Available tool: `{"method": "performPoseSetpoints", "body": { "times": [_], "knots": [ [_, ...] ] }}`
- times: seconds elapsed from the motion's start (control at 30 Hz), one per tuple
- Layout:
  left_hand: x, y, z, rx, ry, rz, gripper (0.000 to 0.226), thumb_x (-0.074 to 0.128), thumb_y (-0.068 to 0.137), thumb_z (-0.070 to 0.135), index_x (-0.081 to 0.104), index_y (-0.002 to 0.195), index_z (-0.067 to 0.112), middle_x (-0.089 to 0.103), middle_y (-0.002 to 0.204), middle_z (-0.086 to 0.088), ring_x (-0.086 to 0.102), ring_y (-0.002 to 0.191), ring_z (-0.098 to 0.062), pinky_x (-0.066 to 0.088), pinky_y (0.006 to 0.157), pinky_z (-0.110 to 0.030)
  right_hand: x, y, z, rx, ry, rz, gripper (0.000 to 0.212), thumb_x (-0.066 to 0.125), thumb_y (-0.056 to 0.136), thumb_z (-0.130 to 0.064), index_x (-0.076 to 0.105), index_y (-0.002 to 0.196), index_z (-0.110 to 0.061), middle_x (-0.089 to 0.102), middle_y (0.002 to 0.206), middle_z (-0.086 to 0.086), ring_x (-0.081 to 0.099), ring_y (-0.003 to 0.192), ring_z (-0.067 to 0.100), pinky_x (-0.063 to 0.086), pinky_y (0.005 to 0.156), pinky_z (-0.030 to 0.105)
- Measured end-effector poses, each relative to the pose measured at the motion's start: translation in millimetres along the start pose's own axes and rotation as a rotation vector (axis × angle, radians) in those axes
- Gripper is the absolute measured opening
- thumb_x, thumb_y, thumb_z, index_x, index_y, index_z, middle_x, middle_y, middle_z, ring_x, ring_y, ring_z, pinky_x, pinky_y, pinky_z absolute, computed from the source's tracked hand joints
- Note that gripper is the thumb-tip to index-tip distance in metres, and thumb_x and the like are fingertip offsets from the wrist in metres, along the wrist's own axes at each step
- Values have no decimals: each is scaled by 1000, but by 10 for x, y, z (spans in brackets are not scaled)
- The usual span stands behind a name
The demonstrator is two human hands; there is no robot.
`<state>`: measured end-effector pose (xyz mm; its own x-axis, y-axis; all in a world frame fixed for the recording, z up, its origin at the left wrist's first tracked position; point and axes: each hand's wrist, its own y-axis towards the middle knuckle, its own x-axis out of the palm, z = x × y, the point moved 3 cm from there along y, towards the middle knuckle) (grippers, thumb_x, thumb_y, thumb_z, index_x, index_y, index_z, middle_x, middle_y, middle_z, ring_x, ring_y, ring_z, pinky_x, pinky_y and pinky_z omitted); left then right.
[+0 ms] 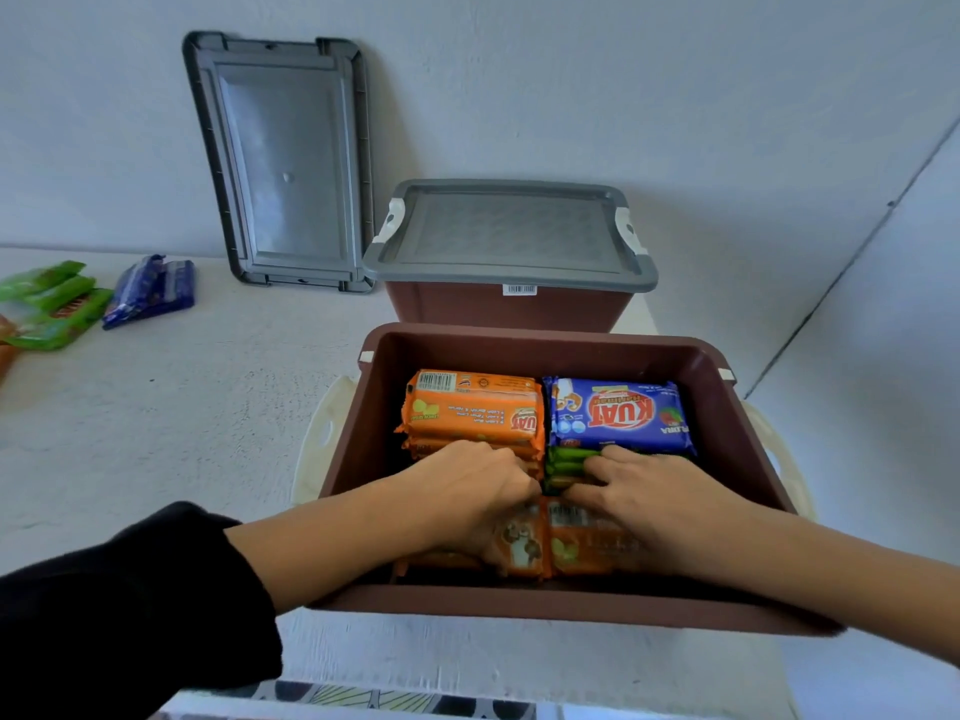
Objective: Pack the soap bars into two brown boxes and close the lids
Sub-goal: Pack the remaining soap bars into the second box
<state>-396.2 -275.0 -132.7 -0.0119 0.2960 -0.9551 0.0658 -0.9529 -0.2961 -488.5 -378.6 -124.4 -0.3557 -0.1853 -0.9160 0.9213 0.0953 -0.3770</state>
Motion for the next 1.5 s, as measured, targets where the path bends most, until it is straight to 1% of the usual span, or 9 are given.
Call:
{"method": "performPoseSetpoints", "body": {
  "times": [0.27, 0.57, 0.67, 0.83, 0.93, 1.07, 1.3, 1.4, 1.5],
  "knots": [
    [-522, -557, -388, -76, -581, 323, 23, 64, 85, 29, 67, 104, 16, 69, 97, 5, 65, 85, -5, 54, 76, -18, -775, 74, 38, -50, 378, 253, 39, 67, 78, -41, 57, 116, -38, 59, 99, -20, 57, 91, 0, 49, 80, 22],
    [-658, -1643, -1551, -445, -579, 507, 20, 63, 86, 26, 68, 102, 15, 70, 95, 6, 63, 79, 1, 48, 73, -5, -1890, 1261, -499, -238, 409, 364, 35, 71, 77, -33, 61, 110, -32, 63, 92, -12, 61, 84, 3, 52, 74, 21],
    [-489, -2135, -2053, -612, -580, 543, 20, 64, 85, 27, 69, 101, 15, 72, 96, 3, 67, 85, -6, 51, 78, -13, -2188, 1796, -822, -300, 387, 391, 36, 69, 79, -31, 60, 114, -29, 62, 97, -8, 60, 86, 5, 50, 74, 18],
    [15, -3012, -2875, -927, -639, 611, 18, 67, 83, 24, 69, 99, 16, 69, 102, -1, 63, 90, -15, 50, 86, -27, -2491, 2800, -1340, -344, 362, 411, 34, 69, 80, -30, 61, 113, -28, 62, 99, -4, 60, 88, 13, 51, 84, 36],
    [319, -3413, -3284, -1073, -659, 600, 20, 67, 83, 25, 68, 102, 18, 65, 106, -1, 58, 93, -11, 43, 81, -21, -2576, 3363, -1619, -349, 307, 421, 33, 66, 81, -27, 60, 113, -25, 61, 102, -1, 57, 89, 14, 50, 82, 35],
    [736, -3671, -3733, -1237, -638, 512, 31, 63, 83, 32, 64, 113, 23, 57, 117, -5, 52, 107, -17, 39, 86, -26, -2568, 4058, -1930, -348, 263, 393, 36, 63, 82, -23, 57, 118, -21, 56, 105, 0, 52, 91, 17, 43, 73, 32],
    [1297, -3630, -4140, -1461, -670, 476, 66, 62, 80, 44, 35, 138, 31, 32, 138, -10, 35, 128, -30, 38, 100, -42, -2326, 5090, -2197, -308, 227, 334, 48, 63, 82, -33, 51, 127, -27, 45, 121, 7, 38, 118, 22, 41, 94, 37],
    [1424, -3609, -4233, -1494, -634, 427, 70, 65, 77, 46, 36, 138, 27, 31, 139, -10, 32, 130, -29, 39, 99, -42, -2209, 5313, -2180, -310, 165, 366, 50, 60, 82, -41, 50, 129, -27, 45, 128, 5, 35, 122, 22, 39, 99, 40],
    [1455, -3595, -4272, -1491, -599, 411, 64, 65, 77, 45, 43, 133, 22, 35, 137, -13, 30, 129, -31, 39, 96, -42, -2091, 5366, -2124, -351, 87, 438, 46, 53, 87, -47, 52, 125, -23, 51, 127, 2, 41, 121, 20, 34, 100, 29]
  ]
}}
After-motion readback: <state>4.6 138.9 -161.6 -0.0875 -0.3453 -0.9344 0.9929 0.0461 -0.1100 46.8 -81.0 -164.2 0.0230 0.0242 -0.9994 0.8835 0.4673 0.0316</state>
